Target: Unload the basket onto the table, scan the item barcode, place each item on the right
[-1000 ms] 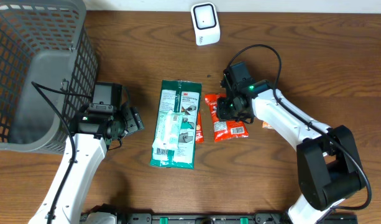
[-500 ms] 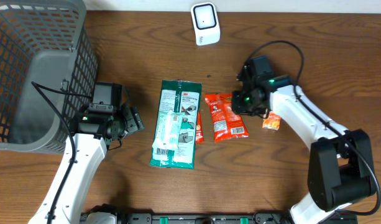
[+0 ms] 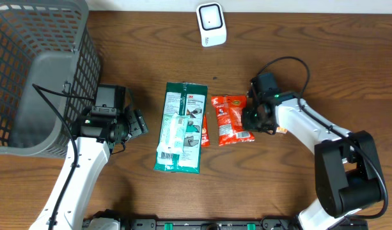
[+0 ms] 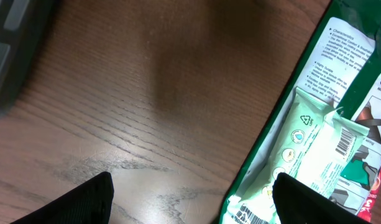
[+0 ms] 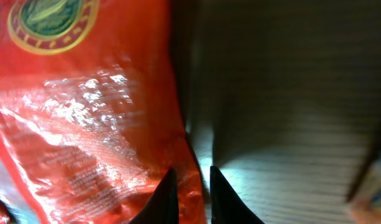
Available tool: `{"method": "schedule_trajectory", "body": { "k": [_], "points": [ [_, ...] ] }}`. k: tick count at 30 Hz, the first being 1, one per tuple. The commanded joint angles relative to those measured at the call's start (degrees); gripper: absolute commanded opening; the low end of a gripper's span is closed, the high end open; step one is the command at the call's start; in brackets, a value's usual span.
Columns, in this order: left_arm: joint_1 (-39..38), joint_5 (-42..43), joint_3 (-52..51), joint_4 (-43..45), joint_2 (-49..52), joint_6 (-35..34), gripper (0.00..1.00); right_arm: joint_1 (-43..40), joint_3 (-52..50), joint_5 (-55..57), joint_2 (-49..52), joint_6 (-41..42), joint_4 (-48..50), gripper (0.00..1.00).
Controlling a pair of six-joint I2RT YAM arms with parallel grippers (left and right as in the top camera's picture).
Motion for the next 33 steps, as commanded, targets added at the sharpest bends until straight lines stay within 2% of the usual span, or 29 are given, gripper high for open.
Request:
{"method": "schedule_trajectory", "body": {
  "k": [1,6,10,15,18,20,25,28,33],
  "points": [
    [0.2,-0.9,0.5,-0.2,0.1,-0.1,0.83,2.2,-1.0,-0.7,-1.2,0.0,0.7,0.14],
    [0.2,-0.9,0.5,-0.2,0.1,-0.1,0.83,1.6,1.0,-0.7,-1.3,-3.3,-0.2,0.19],
    [0.2,-0.9,0.5,-0.2,0.1,-0.1,0.83,-0.9,6.4,-1.7,-1.3,-3.7,-7.3,0.22],
    [0.2,-0.9,0.5,-0.2,0.1,-0.1,0.83,-4.2,15.0,-2.6,-1.4,-8.5,-19.2,0.3],
    [0.2,-0.9,0.5,-0.2,0.1,-0.1,0.83,-7.6,17.4,-2.4,-1.4,-9.6,-22.3,0.33],
    [0.2,-0.9,0.5,-0.2,0.1,-0.1,0.83,-11.7,17.3,-2.0,-1.3,-9.6,-22.1,0.41],
    [0.2,-0.9,0.5,-0.2,0.1,-0.1,0.83,-20.6,16.8,-2.0,-1.3,-9.4,-23.1,0.46],
    [0.2,-0.9,0.5,-0.2,0.1,-0.1,0.83,-25.9,16.0,-2.1,-1.3,-9.4,-23.7,0.45],
    [0.2,-0.9,0.5,-0.2,0.1,-0.1,0.83,-30.7,12.2,-6.1,-1.3,-11.8,-22.6,0.36]
  ]
}}
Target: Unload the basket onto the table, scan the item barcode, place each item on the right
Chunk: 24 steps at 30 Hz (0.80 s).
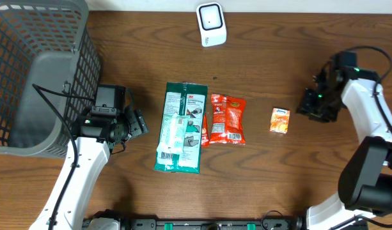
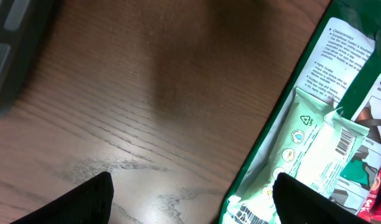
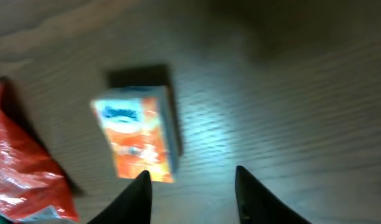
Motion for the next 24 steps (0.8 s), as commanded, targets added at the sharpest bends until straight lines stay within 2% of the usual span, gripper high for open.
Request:
{"method": "schedule_trajectory", "body": {
  "k": [1,6,14,24],
  "points": [
    [0.2,-0.9,0.5,-0.2,0.1,-0.1,0.83,-2.4,-4.0,-4.9,-0.9,-3.0,1.5,0.35],
    [0.2,-0.9,0.5,-0.2,0.1,-0.1,0.83,-2.5,-9.9,-15.8,-0.9,-6.7,8.9,0.36],
    [0.2,-0.9,0.5,-0.2,0.1,-0.1,0.83,-1.0,-16.7,-21.9,-0.9,-5.6,19.3,0.34],
    [0.2,-0.9,0.5,-0.2,0.1,-0.1,0.83,2.4,-17.9,-22.1,-0.9,-5.0,20.9,0.33]
  ]
}}
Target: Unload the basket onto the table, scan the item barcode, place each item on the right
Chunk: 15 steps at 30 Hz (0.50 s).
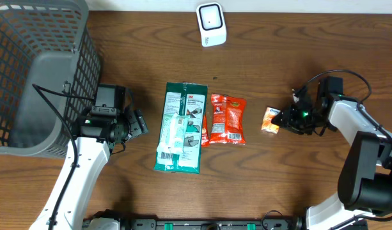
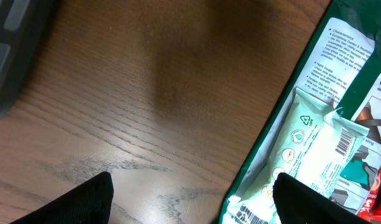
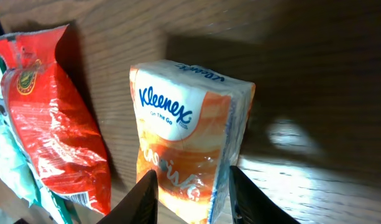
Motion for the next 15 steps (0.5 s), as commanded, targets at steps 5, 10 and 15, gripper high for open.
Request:
{"method": "schedule_trajectory", "body": {
  "k": [5,10,15],
  "points": [
    [0.2,-0.9,0.5,-0.2,0.1,-0.1,0.83,1.4,-0.2,2.7,-0.9,0.1,1.3,0.34],
    [0.2,-0.9,0.5,-0.2,0.1,-0.1,0.83,1.3,-0.2,3.3,-0.9,1.8,3.8,0.34],
    [0.2,-0.9,0.5,-0.2,0.1,-0.1,0.83,1.3,-0.2,3.3,-0.9,4.9,5.2,0.35]
  ]
}}
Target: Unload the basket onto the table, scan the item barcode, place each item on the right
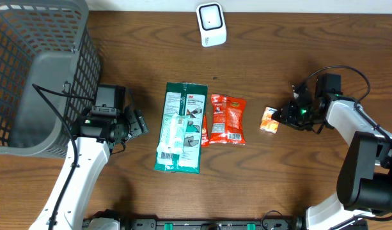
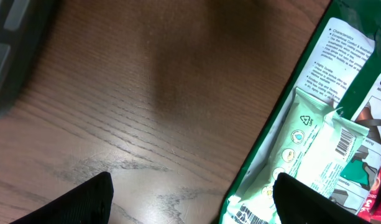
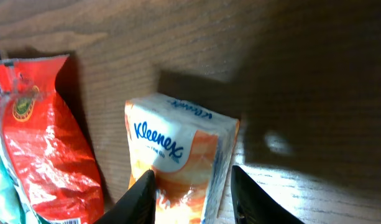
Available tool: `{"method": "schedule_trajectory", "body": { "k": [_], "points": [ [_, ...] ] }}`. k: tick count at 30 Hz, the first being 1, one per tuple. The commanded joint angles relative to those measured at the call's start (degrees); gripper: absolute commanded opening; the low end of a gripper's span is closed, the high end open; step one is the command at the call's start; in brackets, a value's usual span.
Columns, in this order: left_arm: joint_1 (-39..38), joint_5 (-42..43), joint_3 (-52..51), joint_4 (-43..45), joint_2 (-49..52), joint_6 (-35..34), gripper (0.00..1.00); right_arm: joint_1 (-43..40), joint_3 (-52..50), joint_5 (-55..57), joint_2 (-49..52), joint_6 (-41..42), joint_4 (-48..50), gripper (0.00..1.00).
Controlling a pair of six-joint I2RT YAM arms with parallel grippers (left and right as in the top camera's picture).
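Note:
A small orange Kleenex tissue pack [image 1: 269, 119] [image 3: 178, 149] lies on the wooden table, right of a red snack bag [image 1: 227, 119] [image 3: 41, 137]. My right gripper [image 1: 283, 117] [image 3: 191, 199] is low at the pack's right end, open, with one finger on each side of it. A white barcode scanner [image 1: 211, 24] stands at the far edge. Left of a green 3M package [image 1: 181, 128] [image 2: 321, 93], my left gripper [image 1: 139, 121] [image 2: 190, 199] hangs open over bare wood. A pale green wipes pack [image 1: 172, 137] [image 2: 314, 149] lies on the package.
A grey mesh basket [image 1: 29, 76] fills the far left corner, next to my left arm. The packages lie in a row across the middle of the table [image 1: 298, 185], between the two arms.
My right gripper has shifted slightly toward the far side, with the tissue pack still between its open fingers. The pack, the other items and my left arm have not moved.
My right gripper was shut at the red snack bag's right edge. Then it was open at the far right, away from the tissue pack, and the bag lay slightly further left. Then it straddled the pack, as now. My left gripper stayed open throughout.

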Motion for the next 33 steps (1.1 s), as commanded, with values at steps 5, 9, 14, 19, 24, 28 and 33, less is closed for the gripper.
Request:
{"method": "schedule_trajectory", "body": {
  "k": [5,9,14,19,24,28,33],
  "points": [
    [0.2,-0.8,0.5,-0.2,0.1,-0.1,0.83,0.2,-0.8,3.5,-0.9,3.4,1.1,0.33],
    [0.2,-0.5,0.5,-0.2,0.1,-0.1,0.83,0.2,-3.3,3.5,-0.9,5.0,3.2,0.3],
    [0.2,-0.5,0.5,-0.2,0.1,-0.1,0.83,0.2,-4.8,3.6,-0.9,5.0,5.0,0.09],
    [0.2,-0.5,0.5,-0.2,0.1,-0.1,0.83,0.2,-3.4,1.5,-1.0,5.6,5.3,0.01],
    [0.2,-0.5,0.5,-0.2,0.1,-0.2,0.83,1.4,0.4,4.2,-3.1,5.4,0.7,0.01],
    [0.2,-0.5,0.5,-0.2,0.1,-0.1,0.83,4.6,2.7,14.8,-6.5,5.7,-3.2,0.01],
    [0.2,-0.5,0.5,-0.2,0.1,-0.1,0.83,11.8,6.6,30.8,-10.6,8.3,-9.4,0.01]
  ]
}}
